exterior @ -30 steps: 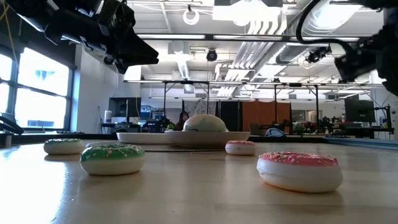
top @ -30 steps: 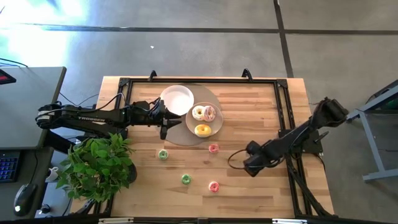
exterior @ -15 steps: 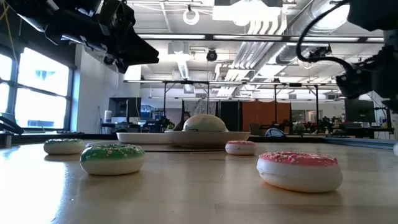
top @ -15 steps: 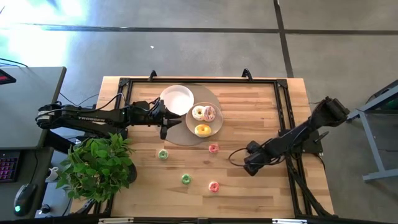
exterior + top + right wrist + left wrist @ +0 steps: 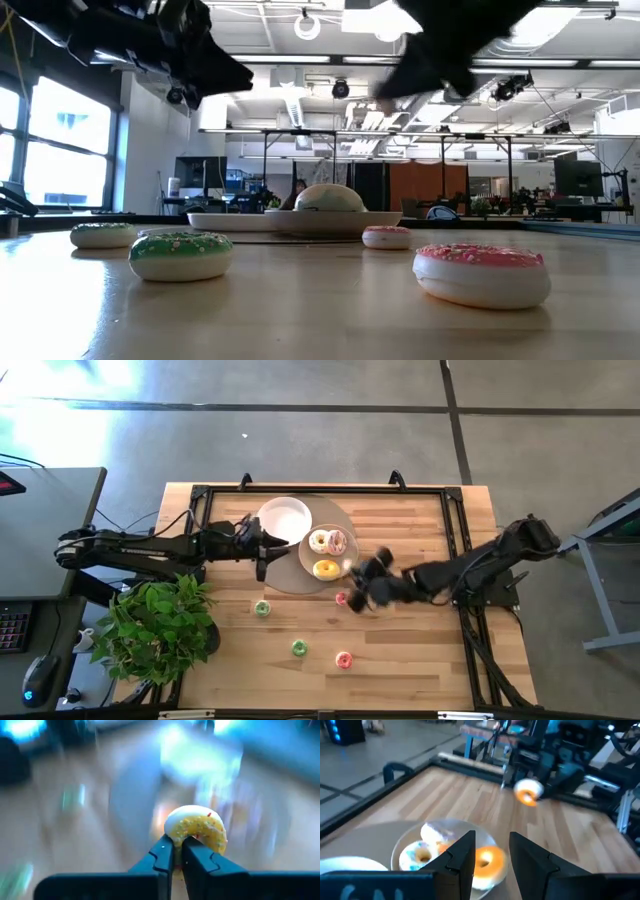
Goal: Pick & Place donuts
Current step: Put the small yellow doughnut on the white plate
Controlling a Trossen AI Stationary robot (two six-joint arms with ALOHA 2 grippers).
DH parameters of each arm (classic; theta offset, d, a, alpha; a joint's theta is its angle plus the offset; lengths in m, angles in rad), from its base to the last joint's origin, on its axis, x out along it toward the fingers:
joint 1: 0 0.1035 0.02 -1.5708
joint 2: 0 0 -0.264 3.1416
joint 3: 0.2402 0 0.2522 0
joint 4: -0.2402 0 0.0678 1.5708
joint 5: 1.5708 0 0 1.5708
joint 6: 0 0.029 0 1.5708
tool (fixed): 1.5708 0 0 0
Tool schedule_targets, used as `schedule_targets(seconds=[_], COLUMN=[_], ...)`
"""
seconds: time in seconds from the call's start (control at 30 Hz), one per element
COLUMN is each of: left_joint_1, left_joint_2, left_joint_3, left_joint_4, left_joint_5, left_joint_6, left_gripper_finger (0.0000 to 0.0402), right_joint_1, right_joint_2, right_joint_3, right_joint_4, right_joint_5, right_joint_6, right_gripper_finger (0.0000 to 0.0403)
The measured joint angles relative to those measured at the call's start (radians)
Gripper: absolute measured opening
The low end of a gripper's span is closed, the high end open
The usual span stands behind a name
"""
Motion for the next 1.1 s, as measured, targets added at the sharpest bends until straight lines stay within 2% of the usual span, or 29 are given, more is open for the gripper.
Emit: schedule_targets(seconds=[0.1,0.2,0.23,0.3,0.4,0.53,0.6,0.7,0.8,1.0,1.1], left_joint_1=[0.000,0.000,0.000,0.000,0.000,0.000,0.000,0.000,0.000,0.000,0.000], left_joint_2=[-0.068,-0.155,-0.182,-0.232,-0.286,-0.303,-0.302,-0.299,-0.287,-0.287,-0.287], left_joint_3=[0.000,0.000,0.001,0.000,0.000,0.000,0.000,0.000,0.000,0.000,0.000], left_joint_4=[-0.004,-0.040,-0.056,-0.106,-0.167,-0.246,-0.269,-0.295,-0.296,-0.296,-0.295], left_joint_5=[-0.009,-0.036,-0.048,-0.063,-0.085,-0.106,-0.106,-0.113,-0.113,-0.113,-0.112], left_joint_6=[0.002,0.003,0.003,0.003,0.003,-0.008,-0.021,-0.023,-0.023,-0.023,-0.023], left_gripper_finger=[0.0119,0.0119,0.0119,0.0119,0.0119,0.0119,0.0119,0.0119,0.0119,0.0119,0.0119], right_joint_1=[-0.104,-0.212,-0.246,-0.310,-0.400,-0.511,-0.563,-0.628,-0.666,-0.655,-0.649], right_joint_2=[0.058,0.183,0.235,0.337,0.473,0.594,0.653,0.748,0.833,0.854,0.852], right_joint_3=[0.000,0.013,0.034,0.109,0.280,0.565,0.703,0.864,0.962,1.099,1.155], right_joint_4=[0.352,0.719,0.789,0.808,0.650,0.245,0.041,-0.168,-0.258,-0.272,-0.343], right_joint_5=[-0.040,-0.223,-0.288,-0.370,-0.386,-0.402,-0.454,-0.548,-0.638,-0.621,-0.621], right_joint_6=[-0.274,-0.435,-0.462,-0.491,-0.529,-0.556,-0.522,-0.475,-0.444,-0.518,-0.564], right_gripper_finger=[0.0009,0.0007,0.0009,0.0014,0.0015,0.0007,0.0006,0.0015,0.0029,0.0038,0.0043])
